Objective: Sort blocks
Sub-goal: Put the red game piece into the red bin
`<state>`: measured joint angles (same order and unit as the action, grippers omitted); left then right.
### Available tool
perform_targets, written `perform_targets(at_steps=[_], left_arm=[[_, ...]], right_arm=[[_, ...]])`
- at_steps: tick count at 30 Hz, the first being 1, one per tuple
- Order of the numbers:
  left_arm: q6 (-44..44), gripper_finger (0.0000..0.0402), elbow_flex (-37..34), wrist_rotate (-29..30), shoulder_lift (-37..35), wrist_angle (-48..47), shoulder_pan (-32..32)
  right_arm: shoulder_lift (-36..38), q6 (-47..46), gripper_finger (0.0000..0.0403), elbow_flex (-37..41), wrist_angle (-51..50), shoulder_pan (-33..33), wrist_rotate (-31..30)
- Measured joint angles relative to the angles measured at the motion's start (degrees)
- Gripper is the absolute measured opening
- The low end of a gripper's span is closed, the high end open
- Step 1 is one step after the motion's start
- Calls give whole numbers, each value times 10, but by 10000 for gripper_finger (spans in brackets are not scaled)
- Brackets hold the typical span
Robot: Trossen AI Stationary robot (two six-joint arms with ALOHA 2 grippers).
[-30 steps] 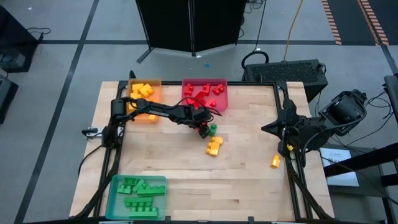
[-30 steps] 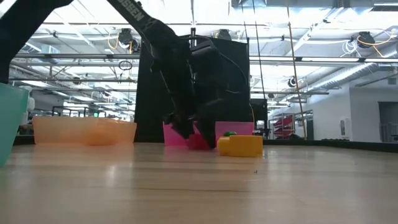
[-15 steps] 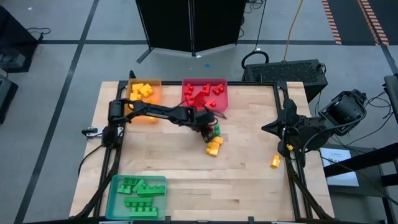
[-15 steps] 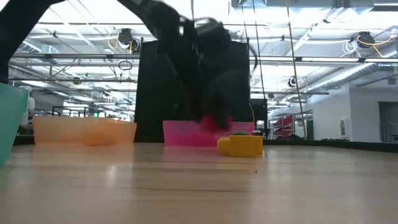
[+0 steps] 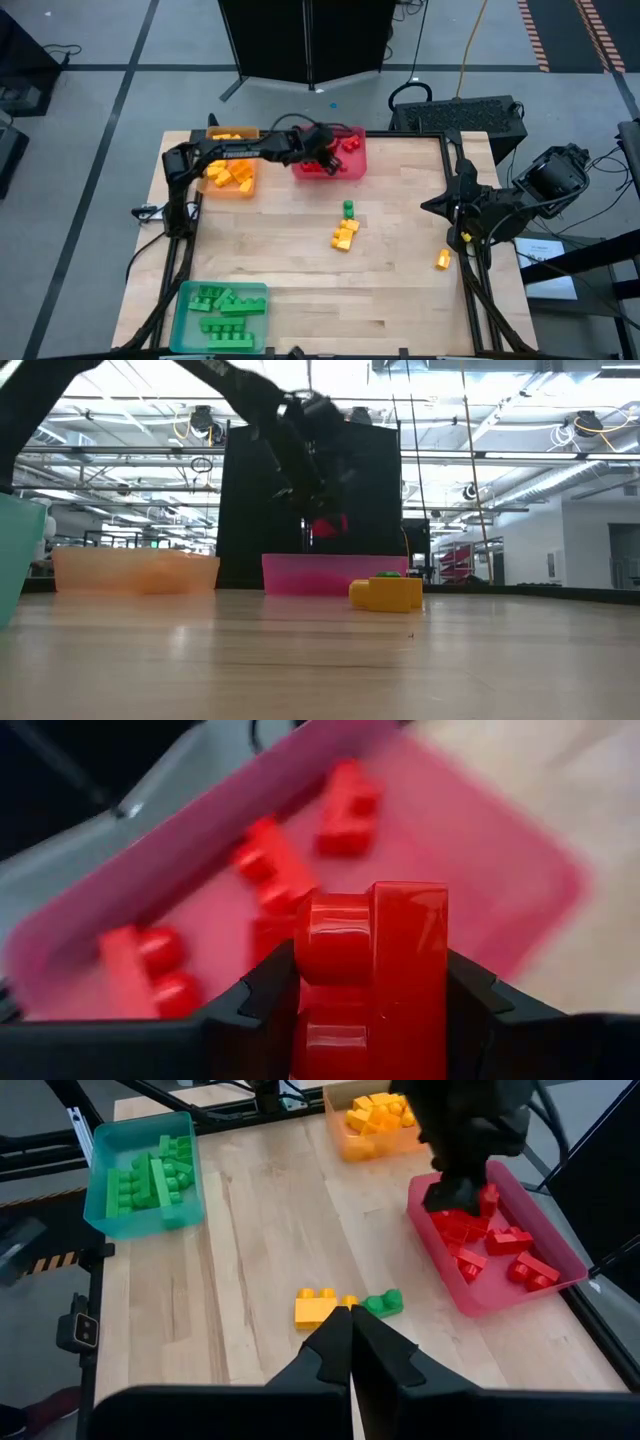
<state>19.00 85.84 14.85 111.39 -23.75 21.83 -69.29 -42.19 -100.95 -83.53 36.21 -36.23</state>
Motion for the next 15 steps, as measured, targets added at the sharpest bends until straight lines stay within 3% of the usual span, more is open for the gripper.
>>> perform_targets(at_steps=[5, 11, 15], left_arm=[[2, 161, 0, -26, 5, 1, 41], [16, 317, 0, -44, 5, -9, 35], [16, 382, 0, -44, 5, -22, 20]], right_arm=[[0, -5, 0, 0, 0, 0, 1], [-1, -4, 9, 0, -6, 0, 14], [-20, -33, 18, 0, -63, 0, 52]])
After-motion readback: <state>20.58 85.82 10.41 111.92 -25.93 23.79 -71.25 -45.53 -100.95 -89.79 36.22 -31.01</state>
